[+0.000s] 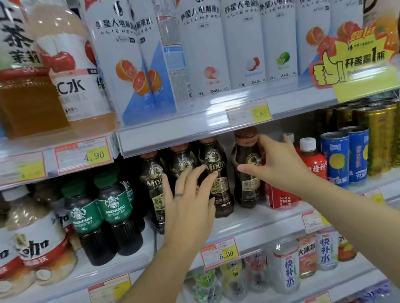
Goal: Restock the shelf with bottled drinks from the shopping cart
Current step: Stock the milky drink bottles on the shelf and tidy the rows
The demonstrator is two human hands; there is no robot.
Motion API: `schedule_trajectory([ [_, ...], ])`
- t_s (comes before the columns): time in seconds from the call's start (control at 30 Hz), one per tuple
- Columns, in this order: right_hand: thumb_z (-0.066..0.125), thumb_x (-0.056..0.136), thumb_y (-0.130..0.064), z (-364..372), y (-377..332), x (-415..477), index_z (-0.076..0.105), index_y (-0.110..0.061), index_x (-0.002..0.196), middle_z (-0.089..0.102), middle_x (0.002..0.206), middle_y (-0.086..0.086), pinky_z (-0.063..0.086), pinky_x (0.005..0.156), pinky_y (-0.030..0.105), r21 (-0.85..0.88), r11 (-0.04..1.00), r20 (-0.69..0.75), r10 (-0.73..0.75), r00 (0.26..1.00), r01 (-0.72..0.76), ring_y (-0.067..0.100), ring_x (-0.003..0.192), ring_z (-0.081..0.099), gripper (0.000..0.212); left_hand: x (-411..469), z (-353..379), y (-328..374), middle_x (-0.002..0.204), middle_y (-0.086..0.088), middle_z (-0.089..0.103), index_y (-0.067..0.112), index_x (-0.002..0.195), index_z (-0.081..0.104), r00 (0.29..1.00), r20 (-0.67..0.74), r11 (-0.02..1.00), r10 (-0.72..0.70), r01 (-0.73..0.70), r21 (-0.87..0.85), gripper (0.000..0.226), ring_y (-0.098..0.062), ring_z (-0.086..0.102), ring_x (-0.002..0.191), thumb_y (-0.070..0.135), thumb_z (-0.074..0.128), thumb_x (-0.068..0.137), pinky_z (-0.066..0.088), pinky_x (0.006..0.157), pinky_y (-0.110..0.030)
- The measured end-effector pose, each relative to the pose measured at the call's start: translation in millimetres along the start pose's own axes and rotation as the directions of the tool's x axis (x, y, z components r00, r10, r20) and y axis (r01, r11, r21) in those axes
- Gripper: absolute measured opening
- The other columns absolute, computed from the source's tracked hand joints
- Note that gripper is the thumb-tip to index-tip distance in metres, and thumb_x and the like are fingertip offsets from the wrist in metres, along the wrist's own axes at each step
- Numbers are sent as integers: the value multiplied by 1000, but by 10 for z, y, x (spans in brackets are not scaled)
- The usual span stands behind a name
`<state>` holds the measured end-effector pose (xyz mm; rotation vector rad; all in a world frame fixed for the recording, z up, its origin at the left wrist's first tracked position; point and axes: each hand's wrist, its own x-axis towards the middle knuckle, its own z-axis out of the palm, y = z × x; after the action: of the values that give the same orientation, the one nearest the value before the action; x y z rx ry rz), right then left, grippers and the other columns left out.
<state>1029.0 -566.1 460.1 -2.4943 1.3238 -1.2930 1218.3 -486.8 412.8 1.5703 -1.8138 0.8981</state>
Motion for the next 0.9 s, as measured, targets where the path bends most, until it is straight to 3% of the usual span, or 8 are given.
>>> schedule_trajectory([
  [0.13, 69, 75, -45, 59, -86, 195, 50, -18, 118, 63, 116, 7, 44, 92, 40, -42, 998, 41, 52, 998, -50, 31, 108, 58, 54, 85, 28, -31, 139, -10, 49, 25, 130, 55, 998, 58, 984, -6, -4, 179, 67, -33, 46, 128, 36, 78, 68, 21, 103, -71],
  [0.3, 62, 82, -44, 100, -79, 300, 46, -10, 121, 62, 114, 14, 46, 86, 40, -101, 984, 111, 155, 982, -144, 36, 107, 56, 54, 119, 92, -54, 148, -12, 39, 27, 139, 45, 993, 104, 966, -52, 24, 259, 90, -37, 39, 133, 52, 80, 60, 13, 98, -75],
  [0.53, 55, 87, -46, 130, -101, 299, 41, -11, 125, 61, 118, 14, 37, 99, 44, -140, 982, 102, 143, 984, -128, 35, 109, 55, 54, 110, 174, -61, 146, -8, 42, 24, 141, 42, 994, 106, 957, -39, 6, 290, 94, -41, 37, 133, 56, 78, 60, 15, 97, -77],
  [0.67, 54, 81, -58, 167, -60, 173, 26, -16, 138, 54, 131, 5, 10, 113, 51, -262, 962, 16, 87, 996, -80, 26, 125, 47, 76, 110, 156, -34, 147, -9, 41, 24, 141, 42, 996, 80, 964, -37, 15, 265, 95, -42, 37, 133, 55, 79, 59, 20, 98, -75],
  [0.8, 63, 78, -50, 288, -46, -112, 14, -25, 145, 40, 144, 12, 5, 112, 61, -419, 908, -125, -82, 989, 22, 30, 129, 43, 87, -30, 173, -192, 147, -19, 33, 22, 140, 41, 981, -40, 978, -189, 192, 83, 91, -45, 24, 135, 43, 82, 62, 12, 102, -70],
  [0.9, 67, 79, -29, 433, -56, -239, 21, -32, 146, 33, 146, 24, 0, 110, 63, -477, 876, -80, -129, 988, 76, 35, 131, 41, 81, -195, 198, -325, 149, -24, 21, 18, 143, 36, 938, -28, 936, -344, 340, -94, 87, -47, 13, 137, 31, 80, 70, 28, 102, -68],
])
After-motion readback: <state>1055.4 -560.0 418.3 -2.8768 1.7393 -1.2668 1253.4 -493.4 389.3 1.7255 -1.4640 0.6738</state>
